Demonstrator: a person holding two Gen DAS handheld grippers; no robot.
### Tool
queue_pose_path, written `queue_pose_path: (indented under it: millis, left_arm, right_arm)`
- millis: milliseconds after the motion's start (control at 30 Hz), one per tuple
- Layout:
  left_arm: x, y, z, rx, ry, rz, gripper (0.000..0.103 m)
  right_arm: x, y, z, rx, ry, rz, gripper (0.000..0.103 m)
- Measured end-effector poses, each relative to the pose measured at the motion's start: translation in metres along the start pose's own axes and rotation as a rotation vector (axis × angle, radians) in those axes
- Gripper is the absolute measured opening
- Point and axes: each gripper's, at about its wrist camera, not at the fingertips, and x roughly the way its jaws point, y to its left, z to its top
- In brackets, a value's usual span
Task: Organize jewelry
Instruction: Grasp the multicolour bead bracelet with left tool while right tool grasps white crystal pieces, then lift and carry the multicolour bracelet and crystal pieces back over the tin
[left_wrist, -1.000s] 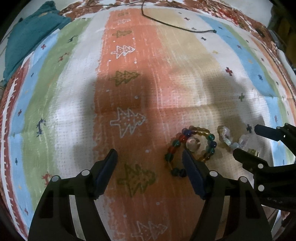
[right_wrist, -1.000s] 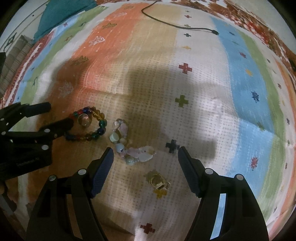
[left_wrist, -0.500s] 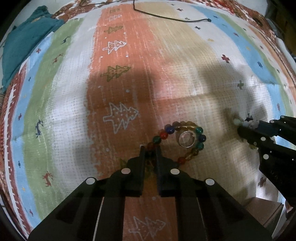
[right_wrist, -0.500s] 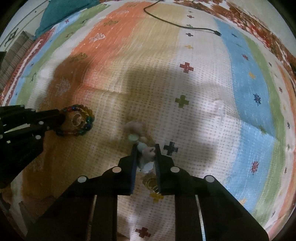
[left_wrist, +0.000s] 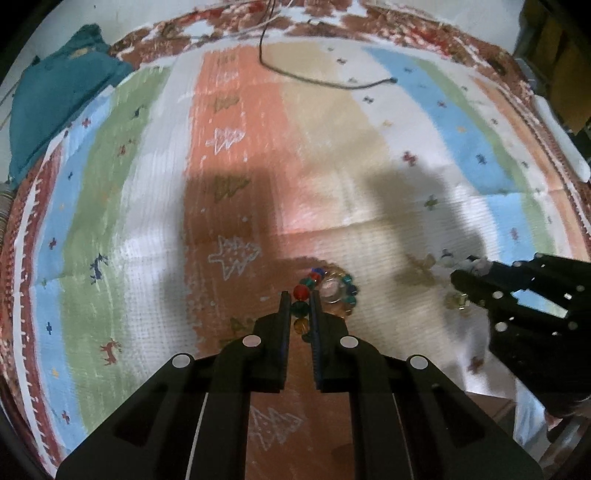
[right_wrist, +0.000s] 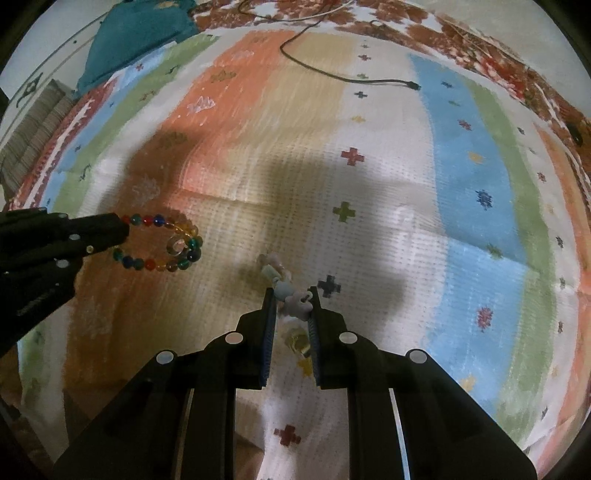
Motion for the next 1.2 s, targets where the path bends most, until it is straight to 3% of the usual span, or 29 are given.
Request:
queue_pose_path:
  millis: [533,1200]
  left_arm:
    - [-0.040,-0.019,0.003,0.009,-0.097,-0.040,0.009]
    - [-0.086,-0.024,-0.019,0.000,-0.156,-0.089,0.009]
  right_arm:
    - [-0.036,0.001,-0.009,0.026,-0.077,0.015,0.017]
    - [-0.068,0.001,-0.025,0.048,-0.129,0.029,0.017]
